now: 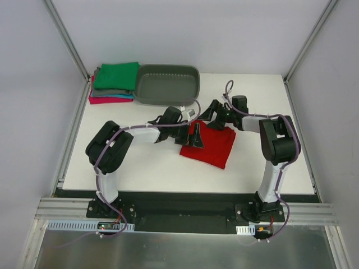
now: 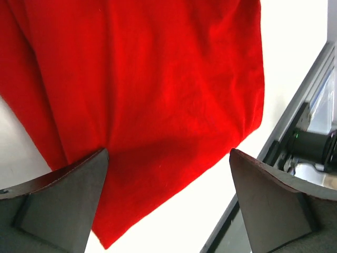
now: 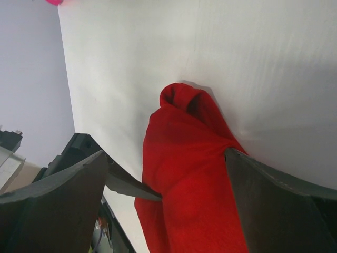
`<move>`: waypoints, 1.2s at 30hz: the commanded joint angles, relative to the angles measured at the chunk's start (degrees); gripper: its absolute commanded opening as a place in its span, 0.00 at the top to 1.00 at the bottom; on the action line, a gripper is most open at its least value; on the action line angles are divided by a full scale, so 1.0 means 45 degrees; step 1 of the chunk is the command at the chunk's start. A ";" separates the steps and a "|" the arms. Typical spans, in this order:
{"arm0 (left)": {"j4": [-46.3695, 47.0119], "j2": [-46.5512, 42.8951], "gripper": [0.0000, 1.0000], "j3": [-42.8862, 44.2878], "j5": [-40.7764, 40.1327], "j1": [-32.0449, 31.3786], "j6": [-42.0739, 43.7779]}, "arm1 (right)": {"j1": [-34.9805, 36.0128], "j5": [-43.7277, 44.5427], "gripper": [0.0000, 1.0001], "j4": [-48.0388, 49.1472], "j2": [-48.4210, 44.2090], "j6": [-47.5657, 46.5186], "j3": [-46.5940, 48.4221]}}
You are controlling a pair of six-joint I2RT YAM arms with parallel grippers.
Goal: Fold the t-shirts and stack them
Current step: Smooth out wrinkles on the folded tshirt
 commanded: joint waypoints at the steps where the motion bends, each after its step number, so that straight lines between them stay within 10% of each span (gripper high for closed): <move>1: -0.0329 -0.1739 0.01 -0.2426 -0.0391 -0.0689 0.0273 | 0.0860 0.0281 0.04 -0.0712 -0.0578 -0.0101 -0.1867; 16: -0.1266 -0.8461 0.01 -0.5030 -0.3809 -0.4050 -0.0841 | 0.3381 0.4417 0.04 -0.5177 -0.8738 -0.0182 -0.4272; 24: -0.1266 -0.6260 0.01 -0.2591 -0.4708 -0.3934 0.0466 | 0.3304 0.7214 0.04 -0.6728 -1.2474 0.0601 -0.6146; 36: -0.0954 -0.2175 0.01 -0.1200 -0.3557 -0.1884 0.0466 | 0.1410 0.6297 0.04 -0.5047 -0.9139 -0.0139 -0.6558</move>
